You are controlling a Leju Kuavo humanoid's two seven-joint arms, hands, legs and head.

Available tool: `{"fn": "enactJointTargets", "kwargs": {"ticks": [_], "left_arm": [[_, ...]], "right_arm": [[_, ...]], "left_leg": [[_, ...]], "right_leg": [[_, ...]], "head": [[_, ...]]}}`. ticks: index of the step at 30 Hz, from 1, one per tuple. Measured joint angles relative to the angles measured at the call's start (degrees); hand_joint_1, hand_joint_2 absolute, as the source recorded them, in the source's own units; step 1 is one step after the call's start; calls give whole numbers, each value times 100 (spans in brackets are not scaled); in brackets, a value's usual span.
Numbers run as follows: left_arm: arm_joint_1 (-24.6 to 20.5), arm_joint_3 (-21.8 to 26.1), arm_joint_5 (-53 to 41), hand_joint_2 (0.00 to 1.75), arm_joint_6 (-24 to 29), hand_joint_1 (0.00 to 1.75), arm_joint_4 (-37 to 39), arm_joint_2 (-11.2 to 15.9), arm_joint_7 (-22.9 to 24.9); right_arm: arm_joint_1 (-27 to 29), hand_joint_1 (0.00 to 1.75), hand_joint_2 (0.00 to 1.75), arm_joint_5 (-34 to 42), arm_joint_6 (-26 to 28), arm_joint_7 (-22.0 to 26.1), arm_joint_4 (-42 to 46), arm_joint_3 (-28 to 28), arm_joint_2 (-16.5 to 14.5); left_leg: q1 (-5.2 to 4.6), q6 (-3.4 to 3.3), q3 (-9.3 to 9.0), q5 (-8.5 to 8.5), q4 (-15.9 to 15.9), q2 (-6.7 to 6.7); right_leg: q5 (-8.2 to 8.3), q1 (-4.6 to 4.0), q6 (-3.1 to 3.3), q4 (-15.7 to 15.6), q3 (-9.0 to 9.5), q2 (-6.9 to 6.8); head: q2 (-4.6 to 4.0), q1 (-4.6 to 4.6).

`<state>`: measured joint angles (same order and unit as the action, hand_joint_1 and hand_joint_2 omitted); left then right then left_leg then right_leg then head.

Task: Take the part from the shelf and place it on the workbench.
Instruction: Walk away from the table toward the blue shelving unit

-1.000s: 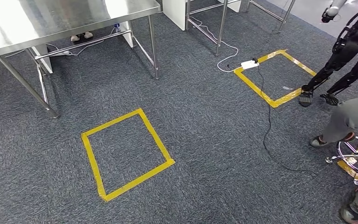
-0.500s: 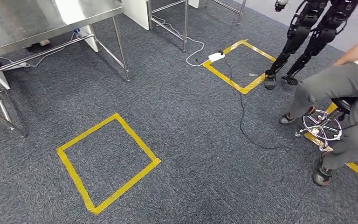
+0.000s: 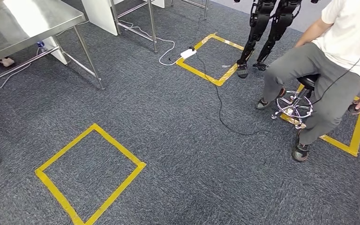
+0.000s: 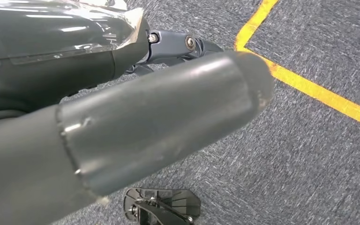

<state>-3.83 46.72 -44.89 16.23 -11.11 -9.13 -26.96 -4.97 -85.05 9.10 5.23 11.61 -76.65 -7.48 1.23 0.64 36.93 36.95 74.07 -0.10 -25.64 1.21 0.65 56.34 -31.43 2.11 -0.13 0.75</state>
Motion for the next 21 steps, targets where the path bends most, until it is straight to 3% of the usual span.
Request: {"fn": "enactJointTargets", "kwargs": {"ticks": [2,4,6,8,9,11,12,13,15,16,18,20,21], "left_arm": [[2,3,4,0,3,0,0,1,1],[5,10,6,0,5,0,1,-1,0],[8,23,7,0,6,0,2,-2,1],[2,34,11,0,6,0,1,-4,1],[-3,38,14,0,5,0,1,-6,1],[-10,45,21,0,5,0,-1,-8,1],[-7,50,28,0,5,0,-1,-7,2],[-4,55,36,0,5,0,-1,-7,3],[-1,61,48,0,5,0,-1,-7,6],[-3,66,49,0,5,0,-1,-7,7],[-8,75,50,0,5,0,-2,-9,11],[-9,82,50,0,5,0,-3,-8,17],[-13,84,50,0,5,0,-4,-7,21]], "right_arm": [[5,0,0,-3,-16,-1,0,0,-2],[-12,0,0,-10,-38,-2,0,2,-1],[-28,0,0,-15,-50,-3,0,5,3],[-17,0,0,-14,-51,-3,0,9,3],[-6,0,0,-14,-51,-2,0,10,3],[-1,0,0,-13,-51,0,0,14,-2],[-8,0,0,-13,-51,3,0,18,-7],[-15,0,0,-13,-51,7,0,21,-11],[-16,0,0,-13,-51,13,0,26,-15],[-9,0,0,-11,-51,15,0,26,-15],[-7,0,0,-7,-55,38,0,28,-16],[-30,0,0,-1,-68,97,1,32,-30],[-39,0,0,2,-73,127,1,34,-39]], "left_leg": [[66,35,-247,-380,-530,-71],[136,56,-557,-695,-1244,-380],[127,16,-644,-740,-1506,-562],[79,-97,-640,-762,-1532,-419],[68,-161,-649,-793,-1567,-342],[65,-265,-663,-850,-1632,-170],[43,-287,-661,-856,-1639,-74],[26,-298,-655,-857,-1638,28],[-4,-296,-648,-853,-1635,224],[-9,-291,-650,-848,-1634,301],[-16,-261,-673,-832,-1630,434],[-44,-190,-710,-793,-1626,542],[-59,-151,-732,-776,-1627,592]], "right_leg": [[4,14,-24,28,-4,161],[-9,3,-83,110,-57,308],[-4,-13,-189,168,-167,439],[34,3,-302,168,-269,558],[13,6,-329,223,-314,497],[-177,9,-321,586,-514,203],[-352,1,-304,957,-698,28],[-510,6,-304,1339,-885,-61],[-649,22,-352,1773,-1064,-141],[-579,34,-397,1618,-957,-175],[-329,52,-458,851,-507,-367],[-152,11,-412,282,-172,-592],[-121,-17,-356,195,-140,-643]], "head": [[0,-1],[0,1],[0,1],[0,-2],[0,-6],[0,-34],[0,-46],[0,-52],[0,-51],[0,-52],[0,-56],[0,-47],[0,-42]]}}
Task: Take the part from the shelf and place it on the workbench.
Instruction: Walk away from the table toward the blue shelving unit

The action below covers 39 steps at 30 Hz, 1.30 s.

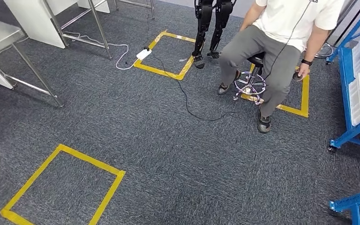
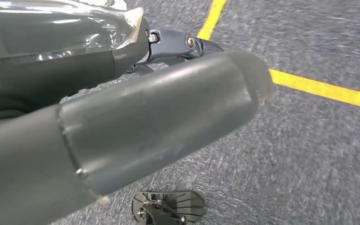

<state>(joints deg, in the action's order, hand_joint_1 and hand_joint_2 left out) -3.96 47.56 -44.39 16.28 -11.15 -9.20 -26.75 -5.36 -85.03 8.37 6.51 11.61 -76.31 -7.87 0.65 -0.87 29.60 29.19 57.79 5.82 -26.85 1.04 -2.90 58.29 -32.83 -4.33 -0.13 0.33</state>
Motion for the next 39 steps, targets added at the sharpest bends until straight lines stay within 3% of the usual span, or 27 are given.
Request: {"fn": "enactJointTargets", "kwargs": {"ticks": [2,4,7,8,9,10,11,13,15,17,19,21,23,25,27,28,30,32,33,35,37,39], "left_arm": [[-13,2,0,0,0,0,0,-7,5],[-23,3,0,0,1,0,-1,-16,8],[-3,8,0,0,1,0,1,-16,13],[8,10,0,0,0,0,2,-17,17],[14,10,0,0,0,0,2,-17,24],[17,11,1,0,0,0,3,-17,30],[17,12,1,0,0,0,3,-17,36],[16,14,2,0,0,0,3,-17,43],[14,15,1,0,0,0,3,-17,47],[10,16,1,0,0,0,3,-20,49],[3,17,4,0,0,0,3,-26,50],[5,18,4,0,0,0,3,-28,51],[11,18,4,0,-2,0,3,-26,53],[10,18,4,0,-6,0,3,-27,55],[6,18,4,0,-8,0,3,-31,56],[5,18,4,0,-9,0,2,-31,57],[3,18,2,0,-10,0,1,-27,60],[-8,18,-4,0,-17,0,1,-26,65],[-17,18,-8,0,-24,0,0,-30,68],[-30,18,-30,0,-42,0,-1,-36,72],[-21,17,-54,0,-55,0,0,-35,72],[-2,17,-62,0,-59,0,2,-34,72]], "right_arm": [[-1,0,0,3,-1,31,0,1,-5],[9,0,0,5,2,43,1,1,-10],[1,0,0,11,2,58,2,1,-24],[2,0,0,11,-2,72,2,1,-28],[8,0,0,10,-9,92,2,1,-32],[15,0,0,8,-16,117,2,1,-35],[21,0,0,7,-23,142,2,1,-38],[17,0,0,5,-26,170,2,1,-47],[8,0,0,4,-26,178,2,3,-52],[18,0,0,3,-26,180,2,5,-53],[35,0,0,5,-26,181,2,5,-54],[29,0,0,15,-27,186,2,5,-57],[19,0,0,27,-32,191,2,5,-62],[30,0,0,34,-40,193,2,5,-64],[42,0,0,39,-46,193,2,5,-62],[37,0,0,41,-47,193,2,6,-61],[21,0,0,43,-65,197,2,7,-64],[16,0,0,37,-95,199,3,8,-62],[23,0,0,34,-105,200,4,8,-56],[36,0,0,33,-117,209,7,8,-44],[41,0,0,34,-118,229,10,8,-39],[42,0,0,36,-118,244,10,8,-37]], "left_leg": [[8,70,-42,23,-12,85],[40,131,-11,164,134,-76],[60,148,426,746,1119,-525],[59,144,591,872,1450,-573],[60,138,680,874,1604,-591],[62,129,668,760,1543,-600],[69,118,554,553,1274,-628],[94,98,215,172,518,-845],[92,71,53,54,131,-1007],[50,1,49,40,93,-923],[35,-109,37,-18,29,-785],[36,-186,36,-56,-19,-630],[21,-202,48,-56,-20,-462],[13,-192,55,-48,-18,-297],[15,-159,34,-26,-14,-155],[5,-129,16,-8,-11,-95],[-20,-52,-23,34,-5,8],[-23,23,-55,42,-17,112],[-2,60,-64,57,-9,110],[37,110,26,233,229,-129],[50,127,369,614,949,-465],[49,123,773,865,1692,-573]], "right_leg": [[25,-19,102,-4,-18,119],[56,24,194,-25,-2,244],[92,21,325,-33,-9,439],[95,1,341,-32,-17,514],[99,-14,345,-29,-20,598],[102,-23,348,-26,-16,683],[103,-27,345,-21,-8,768],[106,-45,329,-1,-4,918],[126,-70,276,10,-42,1035],[164,-69,193,-11,-106,1135],[115,-58,155,112,-214,975],[-136,-50,183,618,-480,659],[-452,-35,186,1380,-857,531],[-512,-9,115,1655,-959,495],[-257,29,10,989,-562,369],[-135,39,-9,577,-325,228],[1,11,26,71,-46,29],[38,-31,113,13,-47,84],[59,-11,155,7,-53,164],[95,31,237,-13,-38,292],[113,29,310,-19,-40,420],[127,-2,352,-19,-57,579]], "head": [[0,13],[0,27],[0,51],[0,51],[0,50],[0,50],[0,51],[0,50],[0,44],[0,42],[0,37],[0,22],[0,15],[0,14],[0,13],[0,13],[0,19],[0,20],[0,24],[0,36],[0,51],[0,58]]}}
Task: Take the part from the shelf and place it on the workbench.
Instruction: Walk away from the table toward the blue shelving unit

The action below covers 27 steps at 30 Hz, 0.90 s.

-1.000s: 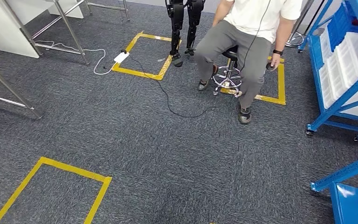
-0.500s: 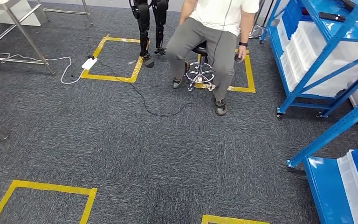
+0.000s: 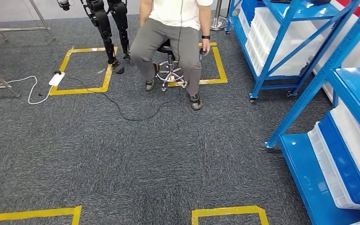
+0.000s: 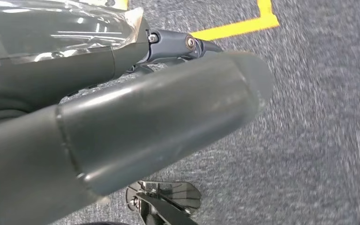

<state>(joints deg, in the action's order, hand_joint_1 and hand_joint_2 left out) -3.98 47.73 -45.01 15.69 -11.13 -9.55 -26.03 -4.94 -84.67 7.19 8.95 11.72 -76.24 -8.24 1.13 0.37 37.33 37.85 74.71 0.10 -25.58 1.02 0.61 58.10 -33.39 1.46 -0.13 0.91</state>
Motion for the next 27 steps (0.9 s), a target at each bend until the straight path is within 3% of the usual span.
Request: {"fn": "enactJointTargets", "kwargs": {"ticks": [1,2,3,5,7,9,11,13,15,16,17,18,20,22,24,25,27], "left_arm": [[6,0,-1,0,0,0,1,2,0],[8,0,-2,0,0,0,1,4,0],[8,1,-3,0,0,0,1,9,0],[7,1,-7,0,1,0,1,26,0],[3,1,-9,0,1,0,1,40,6],[-9,1,-9,0,2,0,1,37,14],[-18,1,-9,0,9,0,1,28,18],[-7,1,-11,0,24,0,1,24,29],[8,1,-12,0,47,0,1,19,44],[10,1,-12,0,57,0,1,15,50],[10,1,-12,0,63,0,1,12,55],[8,1,-12,0,64,0,1,8,59],[9,1,-14,0,67,0,1,2,64],[6,1,-16,0,68,0,1,2,67],[-15,1,-16,0,68,0,0,-5,68],[-29,1,-16,0,68,0,-1,-9,67],[-39,1,-16,0,68,0,-2,-14,66]], "right_arm": [[6,0,0,0,0,3,0,0,0],[13,0,0,0,0,3,0,0,0],[19,0,0,0,0,3,0,0,-1],[17,0,0,1,0,3,-1,0,-9],[8,0,0,5,0,3,-2,0,-20],[24,0,0,15,1,3,-1,0,-20],[46,0,0,22,5,2,-1,0,-14],[36,0,0,27,11,0,-2,0,-14],[25,0,0,30,15,-2,-2,0,-15],[32,0,0,31,15,-3,-2,0,-15],[41,0,0,31,15,-5,-1,0,-15],[49,0,0,31,15,-8,-1,0,-14],[43,0,0,32,15,-12,0,0,-11],[27,0,0,33,15,-14,0,0,-13],[32,0,0,33,16,-14,0,0,-11],[39,0,0,34,16,-14,0,0,-10],[36,0,0,36,20,-14,2,0,-10]], "left_leg": [[0,-10,99,-22,133,-14],[0,-31,75,-166,16,-31],[0,-60,-53,-374,-293,-78],[-9,-130,-430,-750,-1121,-347],[-35,-180,-624,-866,-1554,-524],[-54,-233,-647,-907,-1633,-416],[-50,-307,-661,-982,-1702,-260],[-53,-352,-656,-1027,-1742,-76],[-63,-360,-631,-1028,-1740,123],[-64,-356,-622,-1026,-1738,216],[-62,-349,-617,-1023,-1736,294],[-59,-335,-622,-1015,-1733,368],[-73,-272,-650,-976,-1713,505],[-93,-184,-699,-925,-1693,628],[-77,-104,-755,-891,-1700,739],[-51,-64,-774,-859,-1679,717],[-7,1,-668,-625,-1371,432]], "right_leg": [[7,-12,10,0,-5,81],[17,-21,15,0,-5,168],[29,-26,15,0,-5,253],[54,-46,-9,12,-16,414],[80,-79,-62,15,-63,554],[111,-96,-132,10,-138,673],[11,-102,-156,194,-264,477],[-327,-96,-133,775,-539,109],[-652,-62,-156,1465,-843,-43],[-705,-39,-197,1612,-883,-71],[-682,-15,-248,1574,-828,-94],[-583,11,-309,1286,-641,-145],[-343,33,-385,478,-147,-426],[-202,12,-337,31,117,-606],[-181,-8,-229,18,114,-493],[-176,5,-188,7,122,-428],[-151,48,-93,-14,157,-289]], "head": [[0,-1],[0,-1],[0,-2],[0,0],[0,0],[0,-1],[0,-10],[0,-30],[0,-38],[0,-38],[0,-40],[0,-40],[0,-43],[0,-33],[0,-25],[0,-24],[0,-2]]}}
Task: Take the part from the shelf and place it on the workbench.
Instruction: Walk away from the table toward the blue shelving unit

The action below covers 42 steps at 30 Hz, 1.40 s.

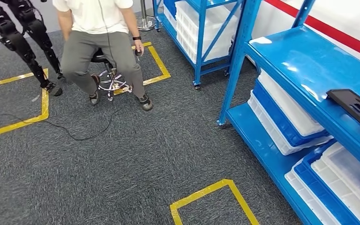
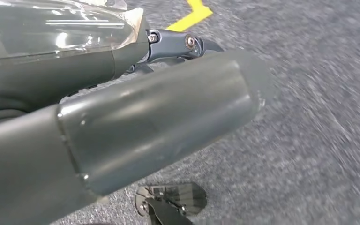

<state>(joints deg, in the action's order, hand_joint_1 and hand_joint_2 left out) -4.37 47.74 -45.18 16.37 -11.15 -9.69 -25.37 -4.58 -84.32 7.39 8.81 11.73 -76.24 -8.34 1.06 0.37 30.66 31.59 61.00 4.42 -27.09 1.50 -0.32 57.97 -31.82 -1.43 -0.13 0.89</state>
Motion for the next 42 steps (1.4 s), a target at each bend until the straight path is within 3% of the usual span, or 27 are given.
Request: {"fn": "enactJointTargets", "kwargs": {"ticks": [2,3,4,5,7,9,11,13,15,17,19,20,22,23,25,26,28,30,32,33,34,35,36,38,39,40,42], "left_arm": [[19,0,0,0,0,0,1,-1,1],[32,0,0,0,0,0,2,-1,3],[43,0,1,0,0,0,2,-2,5],[48,1,2,0,0,0,2,-1,8],[46,1,4,0,0,0,2,2,11],[44,1,7,0,-2,0,2,8,10],[38,2,9,0,-4,0,2,11,8],[26,2,9,0,-4,0,1,7,1],[23,3,7,0,-7,0,0,3,-12],[32,3,-1,0,-14,0,1,4,-20],[36,3,-17,0,-37,0,2,8,-22],[35,3,-27,0,-50,0,2,9,-22],[32,2,-42,0,-76,0,2,8,-24],[32,2,-45,0,-86,0,2,10,-26],[33,2,-49,0,-101,0,2,16,-33],[29,2,-50,0,-105,0,1,21,-37],[9,2,-51,0,-107,0,1,25,-42],[-5,2,-52,0,-109,0,0,26,-45],[6,2,-52,0,-109,0,1,27,-48],[16,2,-52,0,-109,0,1,27,-48],[25,2,-52,0,-109,0,2,27,-48],[29,2,-53,0,-109,0,2,28,-47],[30,2,-55,0,-109,0,2,30,-46],[31,2,-61,0,-109,0,2,43,-46],[33,2,-66,0,-109,0,2,52,-46],[32,2,-72,0,-109,0,2,60,-47],[23,1,-82,0,-108,0,2,67,-48]], "right_arm": [[-13,0,0,-2,2,0,2,0,-3],[-15,0,0,-4,2,0,3,0,-4],[-13,0,0,-7,2,0,3,0,-5],[-8,0,0,-9,2,0,3,0,-5],[-5,0,0,-12,2,0,3,1,-7],[-25,0,0,-16,1,0,3,3,-11],[-40,0,0,-18,0,0,3,7,-14],[-26,0,0,-18,0,1,3,9,-10],[-19,0,0,-19,-2,4,3,11,-7],[-31,0,0,-13,-8,9,3,15,-6],[-30,0,0,1,-14,13,3,17,-5],[-21,0,0,9,-13,14,3,17,-5],[-6,0,0,19,-5,16,3,17,-1],[-11,0,0,22,-2,16,3,18,-1],[-31,0,0,24,0,18,4,19,-2],[-37,0,0,24,0,18,4,20,-3],[-29,0,0,24,0,18,5,20,-4],[-25,0,0,26,1,17,5,20,-6],[-33,0,0,28,2,17,6,20,-10],[-36,0,0,28,2,17,7,20,-11],[-34,0,0,28,2,17,7,20,-12],[-30,0,0,28,2,17,7,20,-11],[-28,0,0,27,2,17,7,20,-11],[-29,0,0,26,2,17,7,21,-20],[-37,0,0,26,2,17,7,22,-26],[-40,0,0,26,2,17,7,25,-32],[-32,0,0,26,2,17,7,29,-37]], "left_leg": [[16,18,324,378,702,-338],[16,21,504,508,1045,-401],[16,21,634,541,1260,-429],[16,15,677,459,1281,-444],[27,-8,470,31,720,-540],[48,-34,185,-291,16,-799],[34,-64,93,-335,-235,-914],[6,-140,77,-362,-280,-781],[2,-242,41,-410,-361,-622],[-9,-299,27,-424,-399,-439],[-23,-311,33,-414,-397,-252],[-26,-308,34,-408,-396,-171],[-26,-278,15,-387,-391,-25],[-43,-251,0,-367,-383,35],[-76,-177,-45,-313,-371,156],[-85,-139,-73,-289,-373,220],[-52,-58,-132,-244,-371,279],[-10,12,-65,-41,-127,-2],[8,42,248,353,573,-353],[9,48,447,509,964,-417],[9,48,597,547,1211,-440],[10,42,661,461,1254,-450],[11,28,613,258,1052,-469],[17,-24,350,-228,298,-680],[21,-52,236,-376,-21,-811],[16,-77,170,-443,-213,-900],[-12,-118,141,-436,-298,-876]], "right_leg": [[14,-2,54,-1,-9,141],[14,-13,62,0,-10,224],[13,-22,63,2,-8,309],[13,-28,63,4,-1,395],[12,-28,60,6,21,563],[9,-53,37,18,16,711],[23,-74,-20,11,-41,822],[41,-58,-99,0,-102,881],[-103,-62,-120,258,-252,649],[-449,-74,-83,959,-614,321],[-672,-67,-104,1563,-915,219],[-656,-62,-143,1589,-915,199],[-400,-52,-240,935,-531,52],[-264,-55,-253,519,-303,-114],[-95,-78,-202,18,-27,-349],[-75,-99,-150,-25,-19,-358],[-55,-88,-54,-37,-16,-201],[-27,-40,31,-61,27,-50],[-5,-30,89,-63,47,106],[2,-42,107,-61,49,195],[3,-51,112,-60,54,290],[1,-57,113,-59,64,388],[0,-59,112,-58,78,483],[-1,-57,109,-59,92,651],[-5,-73,99,-50,88,718],[-4,-77,77,-46,66,782],[7,-85,14,-51,10,889]], "head": [[0,23],[0,23],[0,24],[0,25],[0,26],[0,22],[0,19],[0,20],[0,2],[0,-21],[0,-29],[0,-31],[0,-33],[0,-39],[0,-31],[0,-26],[0,-9],[0,2],[0,14],[0,13],[0,12],[0,13],[0,12],[0,12],[0,11],[0,9],[0,10]]}}
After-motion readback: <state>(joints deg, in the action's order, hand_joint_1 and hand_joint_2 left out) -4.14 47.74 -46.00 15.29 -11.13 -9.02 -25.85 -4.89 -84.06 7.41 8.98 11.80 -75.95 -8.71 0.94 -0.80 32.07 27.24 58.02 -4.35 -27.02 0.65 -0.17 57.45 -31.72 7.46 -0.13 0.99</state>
